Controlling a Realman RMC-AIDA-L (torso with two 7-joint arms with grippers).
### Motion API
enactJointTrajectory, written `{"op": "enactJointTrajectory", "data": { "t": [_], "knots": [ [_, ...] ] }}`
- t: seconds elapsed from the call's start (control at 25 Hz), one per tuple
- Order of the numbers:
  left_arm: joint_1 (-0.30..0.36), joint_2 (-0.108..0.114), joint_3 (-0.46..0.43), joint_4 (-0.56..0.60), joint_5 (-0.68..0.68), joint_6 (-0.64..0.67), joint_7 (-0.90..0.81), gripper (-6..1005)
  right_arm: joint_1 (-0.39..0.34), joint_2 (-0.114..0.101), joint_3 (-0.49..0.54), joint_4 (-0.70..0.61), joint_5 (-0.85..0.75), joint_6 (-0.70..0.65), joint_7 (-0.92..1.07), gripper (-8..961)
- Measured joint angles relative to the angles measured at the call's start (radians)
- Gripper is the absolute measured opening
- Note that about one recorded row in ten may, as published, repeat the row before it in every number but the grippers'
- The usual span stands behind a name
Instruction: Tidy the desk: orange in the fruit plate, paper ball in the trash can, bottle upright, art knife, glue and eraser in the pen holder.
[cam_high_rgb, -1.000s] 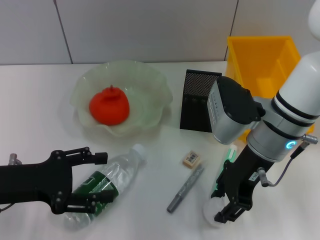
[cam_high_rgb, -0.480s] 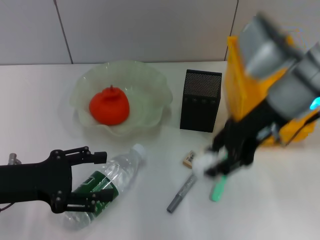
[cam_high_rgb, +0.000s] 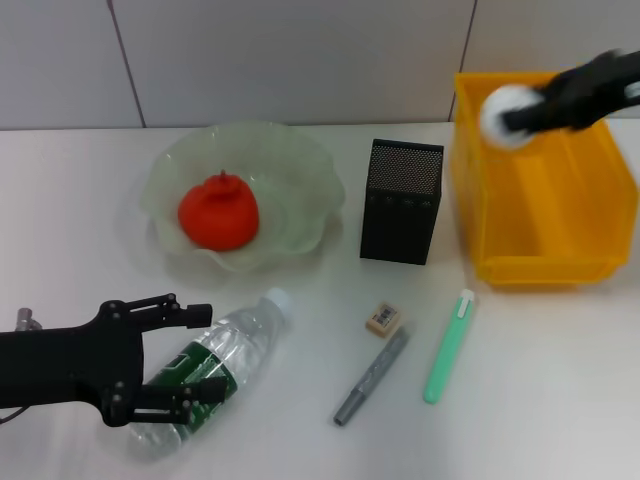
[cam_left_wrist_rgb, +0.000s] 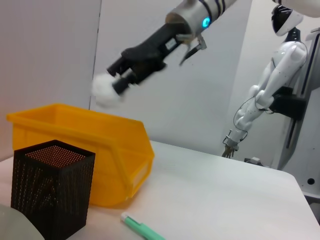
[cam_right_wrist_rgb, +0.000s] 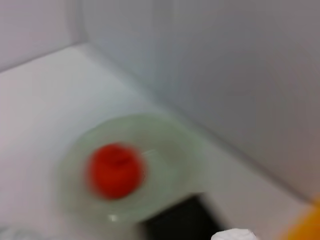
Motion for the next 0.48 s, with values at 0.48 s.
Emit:
{"op": "enactJointTrajectory", "data": {
  "t": [0.48],
  "knots": [
    [-0.001,0.002,0.000,0.003,0.002,0.001,0.000,860,-0.068,-0.047,0.011,0.141,0.003,0.252,0.072,470]
  ]
}}
